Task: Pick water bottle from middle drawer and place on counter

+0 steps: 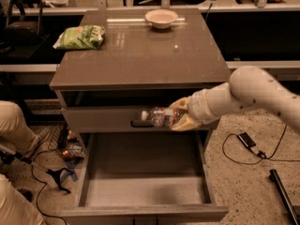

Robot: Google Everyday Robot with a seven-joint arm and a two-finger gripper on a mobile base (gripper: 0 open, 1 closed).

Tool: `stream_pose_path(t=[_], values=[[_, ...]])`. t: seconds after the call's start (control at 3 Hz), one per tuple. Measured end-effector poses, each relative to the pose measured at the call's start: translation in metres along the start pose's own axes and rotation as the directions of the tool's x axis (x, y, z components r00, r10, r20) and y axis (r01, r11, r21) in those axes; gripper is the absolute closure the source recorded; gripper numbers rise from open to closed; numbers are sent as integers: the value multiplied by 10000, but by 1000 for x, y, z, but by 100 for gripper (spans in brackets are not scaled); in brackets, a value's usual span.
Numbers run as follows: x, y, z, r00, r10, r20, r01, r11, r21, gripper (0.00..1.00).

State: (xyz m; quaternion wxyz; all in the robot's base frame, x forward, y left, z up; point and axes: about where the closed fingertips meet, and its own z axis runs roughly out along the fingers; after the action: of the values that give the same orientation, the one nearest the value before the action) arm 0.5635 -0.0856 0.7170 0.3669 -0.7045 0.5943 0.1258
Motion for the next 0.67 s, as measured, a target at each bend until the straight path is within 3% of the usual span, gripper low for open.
stream_pose_path(t=[0.33, 0.67], values=[[-25, -32, -64, 9945, -804, -665, 846, 9945, 625, 100], [-32, -39, -75, 9927, -941, -749, 997, 9921, 759, 100]])
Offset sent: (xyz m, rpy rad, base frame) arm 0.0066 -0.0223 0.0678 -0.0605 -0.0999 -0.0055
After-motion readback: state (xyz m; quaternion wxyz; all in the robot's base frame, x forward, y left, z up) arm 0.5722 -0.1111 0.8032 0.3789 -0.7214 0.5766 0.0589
